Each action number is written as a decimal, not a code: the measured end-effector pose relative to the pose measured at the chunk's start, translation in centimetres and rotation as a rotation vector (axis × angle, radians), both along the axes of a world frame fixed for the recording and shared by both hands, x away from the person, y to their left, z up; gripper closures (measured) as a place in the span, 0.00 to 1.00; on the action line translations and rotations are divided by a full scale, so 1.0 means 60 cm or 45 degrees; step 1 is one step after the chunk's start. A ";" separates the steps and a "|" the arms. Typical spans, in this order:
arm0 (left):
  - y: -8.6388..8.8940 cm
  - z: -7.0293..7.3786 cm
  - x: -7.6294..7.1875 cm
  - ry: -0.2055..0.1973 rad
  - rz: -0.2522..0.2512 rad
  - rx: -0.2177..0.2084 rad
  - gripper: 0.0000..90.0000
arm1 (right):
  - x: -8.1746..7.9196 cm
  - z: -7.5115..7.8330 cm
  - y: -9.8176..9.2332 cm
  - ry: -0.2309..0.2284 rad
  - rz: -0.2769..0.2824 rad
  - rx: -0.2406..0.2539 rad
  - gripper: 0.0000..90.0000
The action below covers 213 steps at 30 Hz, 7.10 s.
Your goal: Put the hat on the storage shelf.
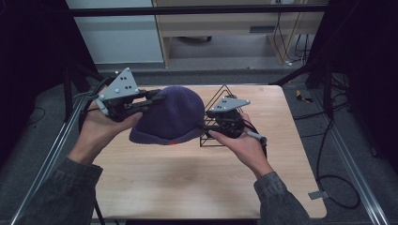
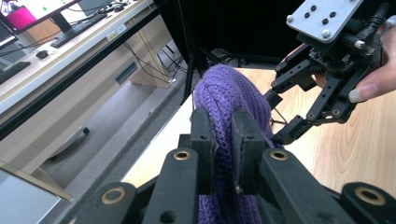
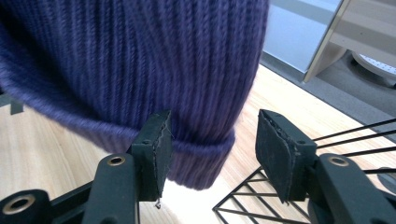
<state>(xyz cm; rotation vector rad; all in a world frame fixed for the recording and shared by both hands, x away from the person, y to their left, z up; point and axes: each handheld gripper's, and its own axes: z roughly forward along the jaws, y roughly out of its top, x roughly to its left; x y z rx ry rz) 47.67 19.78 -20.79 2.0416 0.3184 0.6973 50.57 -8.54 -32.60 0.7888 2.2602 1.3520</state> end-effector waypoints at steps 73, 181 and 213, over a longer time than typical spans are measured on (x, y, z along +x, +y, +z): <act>-0.210 -0.034 0.209 0.110 0.026 -0.191 0.90 | 0.078 0.042 -0.221 -0.052 -0.369 -0.112 0.95; -0.225 -0.231 0.181 0.283 -0.012 -0.036 0.88 | 0.060 -0.158 -0.230 0.135 -0.392 -0.240 0.94; -0.219 -0.262 0.178 0.311 -0.012 -0.011 0.88 | 0.060 -0.180 -0.229 0.176 -0.377 -0.251 0.93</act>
